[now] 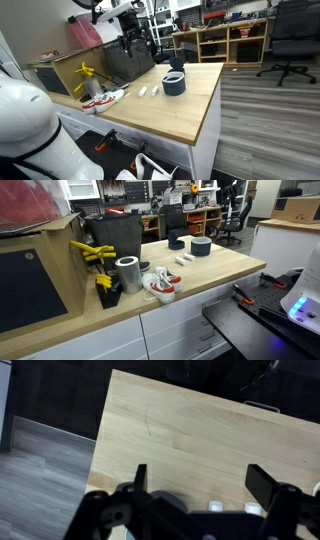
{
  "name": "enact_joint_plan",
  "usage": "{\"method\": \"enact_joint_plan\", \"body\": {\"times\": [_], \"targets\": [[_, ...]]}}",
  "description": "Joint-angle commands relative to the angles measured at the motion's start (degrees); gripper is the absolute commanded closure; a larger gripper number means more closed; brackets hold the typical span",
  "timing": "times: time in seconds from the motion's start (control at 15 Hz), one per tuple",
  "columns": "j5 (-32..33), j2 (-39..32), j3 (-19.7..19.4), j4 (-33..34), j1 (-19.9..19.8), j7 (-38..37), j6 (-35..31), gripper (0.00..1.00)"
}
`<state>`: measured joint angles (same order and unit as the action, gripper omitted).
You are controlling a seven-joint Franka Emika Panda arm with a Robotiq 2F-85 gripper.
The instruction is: Put one white object in the bowl on the right.
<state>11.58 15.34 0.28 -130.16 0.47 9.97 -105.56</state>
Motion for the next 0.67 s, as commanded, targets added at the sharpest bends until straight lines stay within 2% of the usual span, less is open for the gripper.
{"method": "enact_joint_plan", "body": {"times": [0.0,0.13,0.4,0.47,0.6], "targets": [[0.02,-0.02,-0.17,0.09,0.2,-0.04,0.11,0.0],[0.02,-0.02,-0.17,0.09,0.2,-0.04,0.1,0.0],[3.42,-6.06,-0.4,6.84,-0.36,1.16,0.35,0.0],[3.42,-11.53,1.8,10.71,1.3,-1.99,-0.96,0.0],[3.61,-15.8,3.06,14.18,2.35,-2.16,-3.47,0.0]]}}
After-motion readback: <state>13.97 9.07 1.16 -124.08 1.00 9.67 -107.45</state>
